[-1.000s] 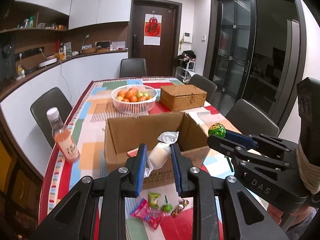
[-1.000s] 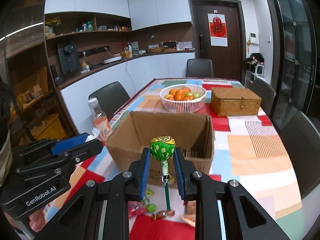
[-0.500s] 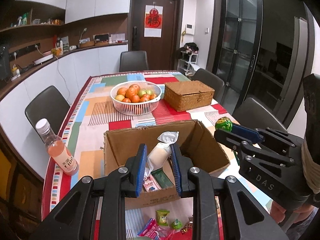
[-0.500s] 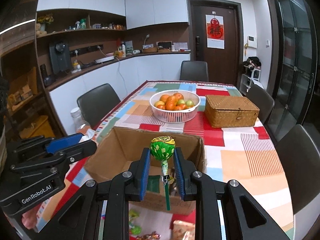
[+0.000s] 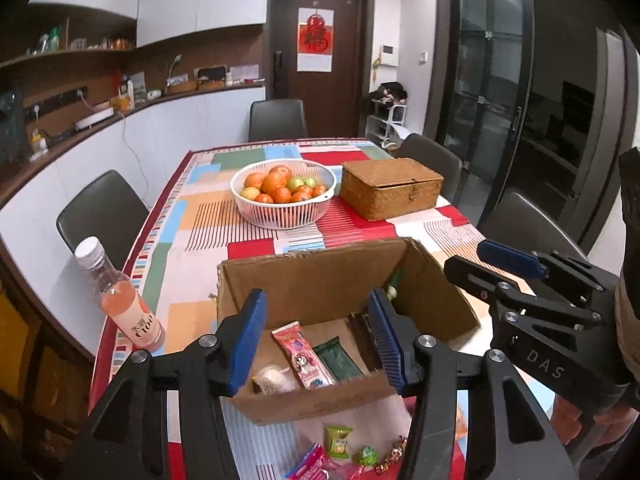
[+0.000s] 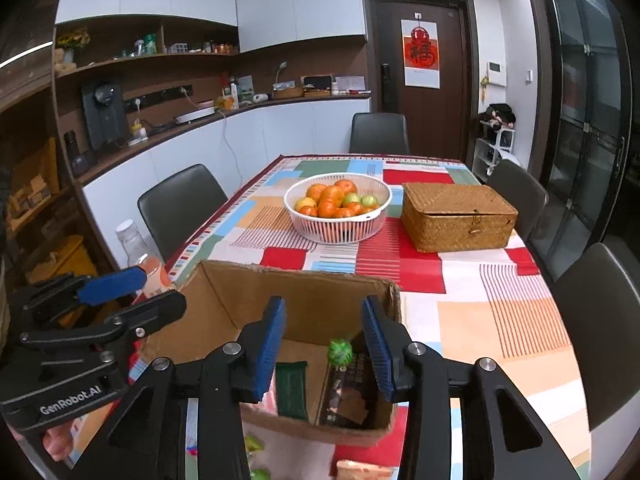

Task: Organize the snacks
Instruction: 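Carry the white candy and green lollipop over the box and release them inside, then move both tools back from the box toward the remaining snacks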

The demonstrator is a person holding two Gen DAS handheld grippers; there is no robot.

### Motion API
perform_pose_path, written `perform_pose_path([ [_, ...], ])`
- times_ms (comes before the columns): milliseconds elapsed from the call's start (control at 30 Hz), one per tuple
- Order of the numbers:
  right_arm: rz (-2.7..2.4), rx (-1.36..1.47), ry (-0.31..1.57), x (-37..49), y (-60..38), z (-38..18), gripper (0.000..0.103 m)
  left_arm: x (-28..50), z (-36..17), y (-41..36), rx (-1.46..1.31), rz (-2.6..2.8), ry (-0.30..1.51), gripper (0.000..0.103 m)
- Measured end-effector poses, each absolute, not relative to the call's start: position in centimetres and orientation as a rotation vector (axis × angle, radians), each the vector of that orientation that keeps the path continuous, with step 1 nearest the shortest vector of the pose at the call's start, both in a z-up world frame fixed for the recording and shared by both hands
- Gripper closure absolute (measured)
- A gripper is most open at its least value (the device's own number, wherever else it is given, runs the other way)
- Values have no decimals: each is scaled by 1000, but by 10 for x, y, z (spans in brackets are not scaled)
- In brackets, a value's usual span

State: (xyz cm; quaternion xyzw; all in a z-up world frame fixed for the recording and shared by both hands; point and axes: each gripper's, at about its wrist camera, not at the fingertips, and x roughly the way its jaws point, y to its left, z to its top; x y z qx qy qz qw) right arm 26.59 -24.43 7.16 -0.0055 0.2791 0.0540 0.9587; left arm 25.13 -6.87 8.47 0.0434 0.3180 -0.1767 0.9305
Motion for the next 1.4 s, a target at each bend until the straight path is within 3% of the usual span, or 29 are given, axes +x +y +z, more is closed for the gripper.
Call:
perform_pose_path([
  [600,185,-13,567,185,-229,51,62,175,65,-51,84,-384,659,49],
  [1400,260,-97,892,177,-198,-63,62,153,-70,-16,37,-341,998,49],
])
